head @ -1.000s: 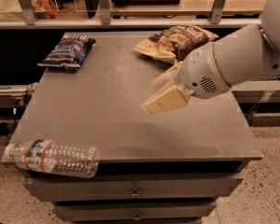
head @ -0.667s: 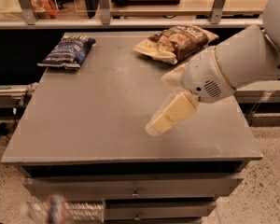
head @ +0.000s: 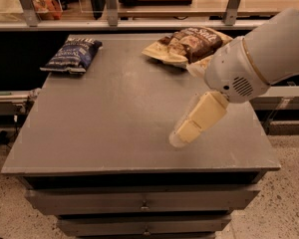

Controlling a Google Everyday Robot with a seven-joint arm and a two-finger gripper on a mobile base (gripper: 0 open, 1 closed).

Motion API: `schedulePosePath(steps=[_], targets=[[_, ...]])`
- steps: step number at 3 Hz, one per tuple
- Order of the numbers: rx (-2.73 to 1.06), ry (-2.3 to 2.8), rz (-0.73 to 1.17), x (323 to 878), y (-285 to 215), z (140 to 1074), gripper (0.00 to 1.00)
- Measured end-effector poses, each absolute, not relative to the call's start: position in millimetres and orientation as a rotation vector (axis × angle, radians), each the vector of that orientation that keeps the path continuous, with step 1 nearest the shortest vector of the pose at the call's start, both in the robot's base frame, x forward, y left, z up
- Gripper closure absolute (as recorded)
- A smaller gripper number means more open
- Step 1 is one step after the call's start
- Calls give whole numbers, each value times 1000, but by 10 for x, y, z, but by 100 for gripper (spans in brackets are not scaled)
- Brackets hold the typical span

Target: Move water bottle near blue chip bag

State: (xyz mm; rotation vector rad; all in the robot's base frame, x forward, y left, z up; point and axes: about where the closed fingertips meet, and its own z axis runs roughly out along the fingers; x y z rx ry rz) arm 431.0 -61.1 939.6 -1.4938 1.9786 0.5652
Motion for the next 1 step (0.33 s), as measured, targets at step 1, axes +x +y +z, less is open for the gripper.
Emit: schedulePosePath(steps=[1], targets=[[-1494, 1979, 565, 4310, -611, 9396, 0]])
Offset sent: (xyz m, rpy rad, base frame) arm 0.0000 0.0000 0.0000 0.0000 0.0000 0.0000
